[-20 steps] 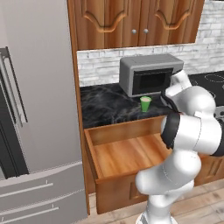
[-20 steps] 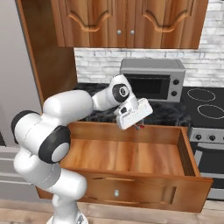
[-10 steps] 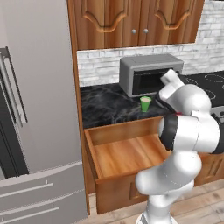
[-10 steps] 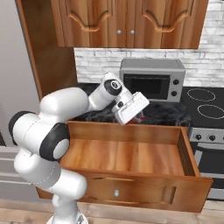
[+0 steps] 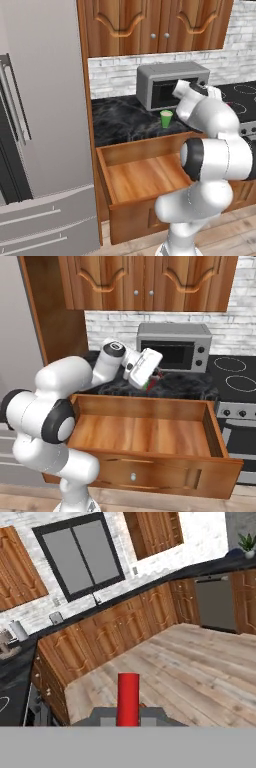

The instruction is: Pick up the straw from the right drawer and put it inside the smoothie cup.

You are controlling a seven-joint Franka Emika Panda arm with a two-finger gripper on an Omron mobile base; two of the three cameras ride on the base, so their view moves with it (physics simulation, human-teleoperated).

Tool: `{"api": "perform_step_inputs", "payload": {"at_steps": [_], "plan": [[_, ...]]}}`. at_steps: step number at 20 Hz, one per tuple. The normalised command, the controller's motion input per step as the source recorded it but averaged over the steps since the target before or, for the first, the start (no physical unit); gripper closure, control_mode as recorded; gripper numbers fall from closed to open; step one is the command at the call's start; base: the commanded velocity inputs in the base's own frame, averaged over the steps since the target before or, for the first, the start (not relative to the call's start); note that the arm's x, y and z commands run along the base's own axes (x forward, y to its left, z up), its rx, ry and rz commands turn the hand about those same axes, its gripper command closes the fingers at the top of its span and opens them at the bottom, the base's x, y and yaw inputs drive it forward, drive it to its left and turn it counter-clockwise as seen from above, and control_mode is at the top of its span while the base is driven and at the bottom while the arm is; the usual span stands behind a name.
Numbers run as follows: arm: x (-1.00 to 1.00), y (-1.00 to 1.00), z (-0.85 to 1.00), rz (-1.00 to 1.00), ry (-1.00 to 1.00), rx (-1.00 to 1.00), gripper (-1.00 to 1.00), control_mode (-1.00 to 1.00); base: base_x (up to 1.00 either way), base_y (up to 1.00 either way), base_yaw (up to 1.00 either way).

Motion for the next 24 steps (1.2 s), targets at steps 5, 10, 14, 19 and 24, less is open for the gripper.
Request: {"api": "perform_step_inputs", "payload": {"at_steps": [5, 10, 14, 19, 24], "plan": [[0.09, 0.08, 0.41, 0.27, 0.11, -0.29, 1.0, -1.0, 0.0, 0.0, 0.0], [0.33, 0.02, 0.17, 0.39, 0.27, -0.14, 1.0, -1.0, 0.0, 0.0, 0.0], [0.31, 0.01, 0.02, 0.35, 0.23, -0.03, 1.0, -1.0, 0.0, 0.0, 0.0], [0.16, 0.03, 0.0, 0.23, 0.07, 0.0, 1.0, -1.0, 0.0, 0.0, 0.0], [0.11, 0.03, 0.0, 0.19, -0.16, -0.01, 1.0, -1.0, 0.0, 0.0, 0.0]]}}
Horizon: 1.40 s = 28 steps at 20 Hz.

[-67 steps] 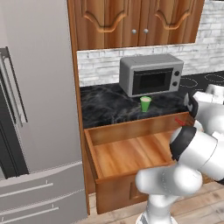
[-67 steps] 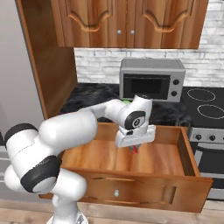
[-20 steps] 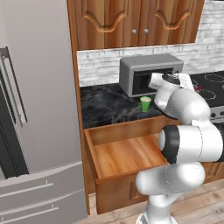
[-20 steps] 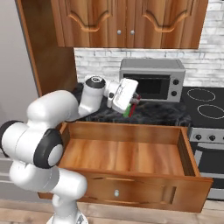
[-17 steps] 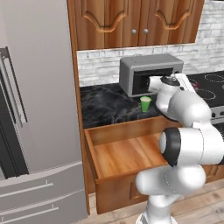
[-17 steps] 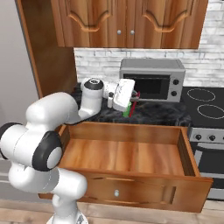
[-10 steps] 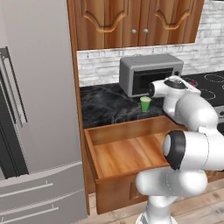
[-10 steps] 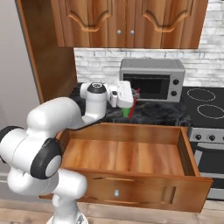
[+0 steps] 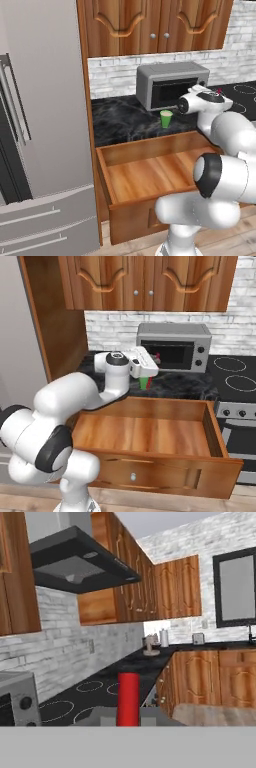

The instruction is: Pick up the straw from the right drawer and put it inside the smoothie cup.

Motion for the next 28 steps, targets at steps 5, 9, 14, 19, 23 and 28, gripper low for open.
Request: {"api": "perform_step_inputs", "payload": {"at_steps": [5, 9, 14, 19, 23, 28], "plan": [[0.32, 0.0, 0.0, 0.32, -0.06, 0.0, 1.0, -1.0, 0.0, 0.0, 0.0], [0.51, 0.05, 0.0, 0.32, 0.0, 0.0, 1.0, -1.0, 0.0, 0.0, 0.0], [0.41, 0.11, 0.0, 0.21, 0.0, 0.0, 1.0, -1.0, 0.0, 0.0, 0.0], [0.18, 0.36, -0.02, 0.11, 0.0, 0.0, 1.0, -1.0, 0.0, 0.0, 0.0], [0.26, 0.48, -0.03, 0.07, 0.0, 0.0, 1.0, -1.0, 0.0, 0.0, 0.0], [0.5, 0.39, 0.0, 0.0, 0.0, 0.0, 1.0, -1.0, 0.0, 0.0, 0.0]]}}
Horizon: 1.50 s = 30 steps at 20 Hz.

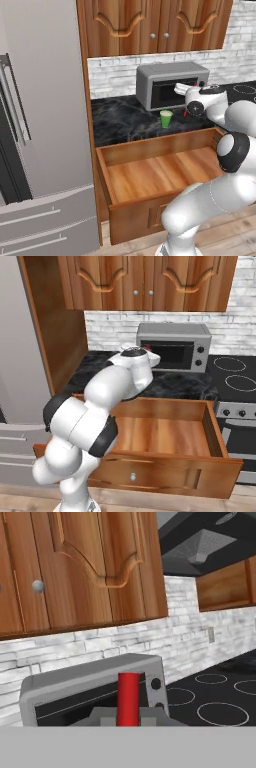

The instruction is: Pick up the straw from the right drawer and put it inside the smoothie cup.

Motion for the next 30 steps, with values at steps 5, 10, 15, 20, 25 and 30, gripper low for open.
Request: {"api": "perform_step_inputs", "payload": {"at_steps": [5, 10, 15, 20, 25, 30], "plan": [[0.47, 0.2, -0.01, 0.0, 0.0, 0.0, 1.0, -1.0, 0.0, 0.0, 0.0], [0.26, 0.14, -0.01, 0.0, 0.0, -0.08, 1.0, -1.0, 0.0, 0.0, 0.0], [0.01, 0.07, -0.11, 0.03, -0.02, -0.18, 1.0, -1.0, 0.0, 0.0, 0.0], [0.0, 0.02, 0.0, 0.0, 0.0, -0.02, 1.0, -1.0, 0.0, 0.0, 0.0], [0.0, 0.0, 0.0, 0.0, 0.0, 0.0, 1.0, -1.0, 0.0, 0.0, 0.0], [0.06, 0.0, 0.0, 0.0, 0.0, 0.0, 1.0, -1.0, 0.0, 0.0, 0.0]]}}
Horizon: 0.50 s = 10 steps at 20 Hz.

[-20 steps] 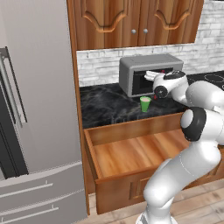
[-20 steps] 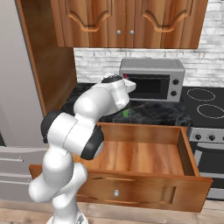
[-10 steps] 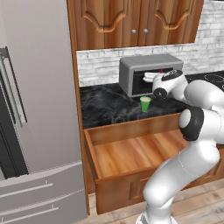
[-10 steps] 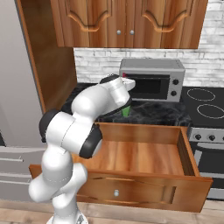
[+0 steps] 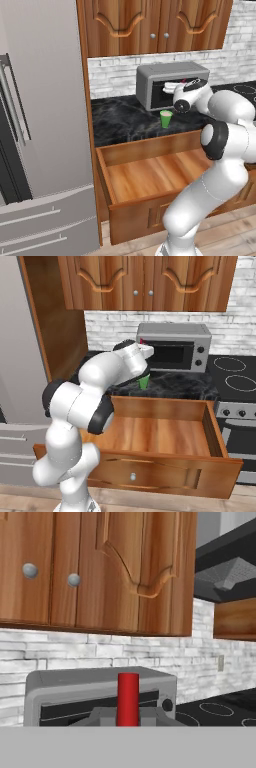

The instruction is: Pick up the straw from the right drawer and put it inside the smoothie cup.

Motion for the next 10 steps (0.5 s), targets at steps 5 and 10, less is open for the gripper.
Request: {"api": "perform_step_inputs", "payload": {"at_steps": [5, 10], "plan": [[0.08, 0.0, 0.0, 0.0, 0.0, 0.0, 1.0, -1.0, 0.0, 0.0, 0.0], [0.19, 0.0, 0.0, 0.0, 0.0, 0.0, 1.0, -1.0, 0.0, 0.0, 0.0]]}}
